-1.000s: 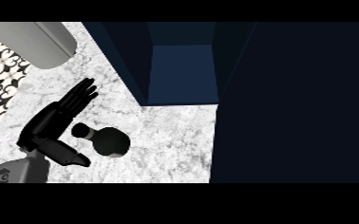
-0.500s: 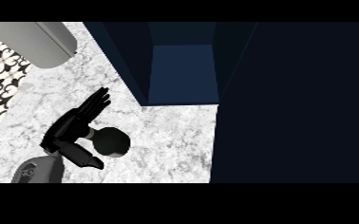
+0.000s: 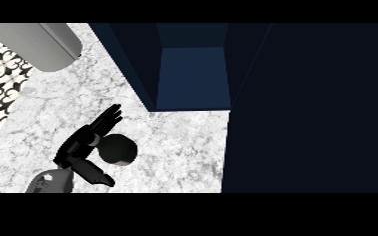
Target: Pick up the wine, place it into the cabinet and close the cabinet
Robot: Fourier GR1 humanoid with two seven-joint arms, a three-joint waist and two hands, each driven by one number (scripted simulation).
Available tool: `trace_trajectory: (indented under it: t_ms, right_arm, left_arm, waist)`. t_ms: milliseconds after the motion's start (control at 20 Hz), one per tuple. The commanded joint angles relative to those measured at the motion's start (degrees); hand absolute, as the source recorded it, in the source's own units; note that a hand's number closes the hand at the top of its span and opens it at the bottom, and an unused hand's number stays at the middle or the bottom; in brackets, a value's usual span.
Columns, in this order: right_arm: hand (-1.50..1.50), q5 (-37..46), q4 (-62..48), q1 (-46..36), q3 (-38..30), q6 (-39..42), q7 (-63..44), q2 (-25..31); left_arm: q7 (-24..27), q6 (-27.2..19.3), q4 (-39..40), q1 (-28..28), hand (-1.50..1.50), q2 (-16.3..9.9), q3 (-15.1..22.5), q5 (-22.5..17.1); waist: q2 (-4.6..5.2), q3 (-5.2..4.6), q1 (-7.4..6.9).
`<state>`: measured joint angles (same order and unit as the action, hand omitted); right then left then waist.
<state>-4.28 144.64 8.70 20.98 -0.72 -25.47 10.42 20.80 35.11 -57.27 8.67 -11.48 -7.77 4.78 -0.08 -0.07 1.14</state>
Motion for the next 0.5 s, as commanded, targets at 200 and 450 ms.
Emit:
trace_trajectory:
  t_ms: [200,450]
  right_arm:
    - [-1.50,-2.75,15.20,3.07,-0.08,-0.68,-6.78,1.66]
    - [-1.50,-0.77,15.16,3.07,1.60,-1.32,-6.43,1.41]
  left_arm:
    - [4.04,-1.20,8.89,1.77,-1.50,2.85,-1.24,-0.68]
    - [3.72,-0.47,12.73,2.81,-1.50,3.55,-2.67,-2.53]
  waist:
    - [-0.07,0.01,0.07]
    - [-0.13,0.02,0.08]
